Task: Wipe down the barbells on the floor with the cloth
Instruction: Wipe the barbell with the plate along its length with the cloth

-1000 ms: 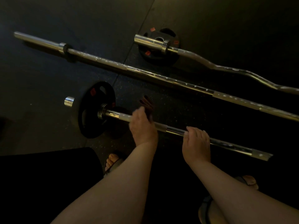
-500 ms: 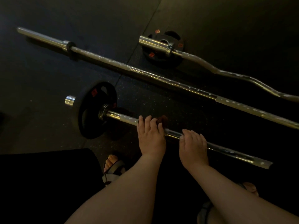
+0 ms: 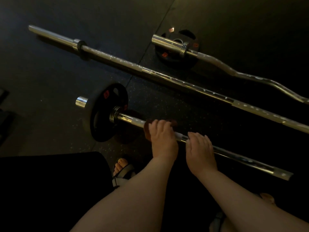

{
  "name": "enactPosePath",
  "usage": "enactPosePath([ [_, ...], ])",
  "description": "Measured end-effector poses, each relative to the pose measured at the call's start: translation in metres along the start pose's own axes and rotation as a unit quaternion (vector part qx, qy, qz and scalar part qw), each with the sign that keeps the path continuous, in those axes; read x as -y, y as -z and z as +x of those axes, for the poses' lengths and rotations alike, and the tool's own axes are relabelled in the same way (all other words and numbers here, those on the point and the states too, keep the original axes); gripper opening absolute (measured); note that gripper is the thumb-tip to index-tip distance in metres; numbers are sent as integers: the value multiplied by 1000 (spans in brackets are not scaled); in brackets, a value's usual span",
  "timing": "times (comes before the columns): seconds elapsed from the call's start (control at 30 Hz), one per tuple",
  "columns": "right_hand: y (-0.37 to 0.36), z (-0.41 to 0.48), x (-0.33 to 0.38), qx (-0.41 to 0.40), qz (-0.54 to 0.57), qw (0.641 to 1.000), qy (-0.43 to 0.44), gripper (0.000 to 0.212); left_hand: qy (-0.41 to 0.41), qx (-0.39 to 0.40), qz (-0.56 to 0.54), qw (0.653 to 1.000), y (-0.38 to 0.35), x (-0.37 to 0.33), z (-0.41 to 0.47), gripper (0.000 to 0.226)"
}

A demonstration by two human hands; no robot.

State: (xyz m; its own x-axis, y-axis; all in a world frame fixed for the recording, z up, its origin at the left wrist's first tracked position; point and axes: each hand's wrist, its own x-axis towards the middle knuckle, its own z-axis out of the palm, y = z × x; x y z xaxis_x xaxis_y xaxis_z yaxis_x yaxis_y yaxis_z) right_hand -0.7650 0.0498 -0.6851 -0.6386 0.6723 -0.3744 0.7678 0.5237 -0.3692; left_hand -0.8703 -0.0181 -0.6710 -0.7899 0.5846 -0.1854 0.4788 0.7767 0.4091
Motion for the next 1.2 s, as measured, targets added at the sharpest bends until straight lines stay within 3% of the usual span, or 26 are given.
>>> enactPosePath([
  [0.07,0,3,10,7,5,999,34,45,-119,30,66,990,-7,3,-15,52],
  [0.1,0,5,14,7,12,999,32,46,-127,44,68,989,-9,8,-17,58],
  [0.17,2,9,15,11,26,1000,10,47,-85,52,42,994,-9,20,-12,62],
  [0.27,1,9,12,30,8,1000,-3,48,38,-22,-26,999,-1,23,0,47],
  [0.37,-2,8,16,26,-31,999,16,50,171,-78,-142,972,4,17,12,38],
  [0.4,-4,9,19,25,-49,998,32,51,164,-66,-136,975,4,14,12,37],
  [0.5,-9,10,26,23,-93,993,62,52,8,10,-29,999,-1,9,0,39],
  [0.57,-11,11,29,9,-96,994,47,51,-43,50,-18,998,-1,18,-7,46],
  [0.67,-13,13,33,13,-62,998,20,49,-36,41,6,998,7,38,3,57],
  [0.73,-14,16,36,21,-52,998,12,51,37,-2,30,999,15,45,14,59],
  [0.83,-16,20,41,31,-70,997,28,53,150,-23,-21,988,22,44,26,59],
  [1.03,-19,24,52,21,-99,994,50,52,59,39,-47,996,12,39,-3,57],
  [1.2,-22,23,46,19,-88,995,50,51,47,-8,-65,997,24,69,24,42],
])
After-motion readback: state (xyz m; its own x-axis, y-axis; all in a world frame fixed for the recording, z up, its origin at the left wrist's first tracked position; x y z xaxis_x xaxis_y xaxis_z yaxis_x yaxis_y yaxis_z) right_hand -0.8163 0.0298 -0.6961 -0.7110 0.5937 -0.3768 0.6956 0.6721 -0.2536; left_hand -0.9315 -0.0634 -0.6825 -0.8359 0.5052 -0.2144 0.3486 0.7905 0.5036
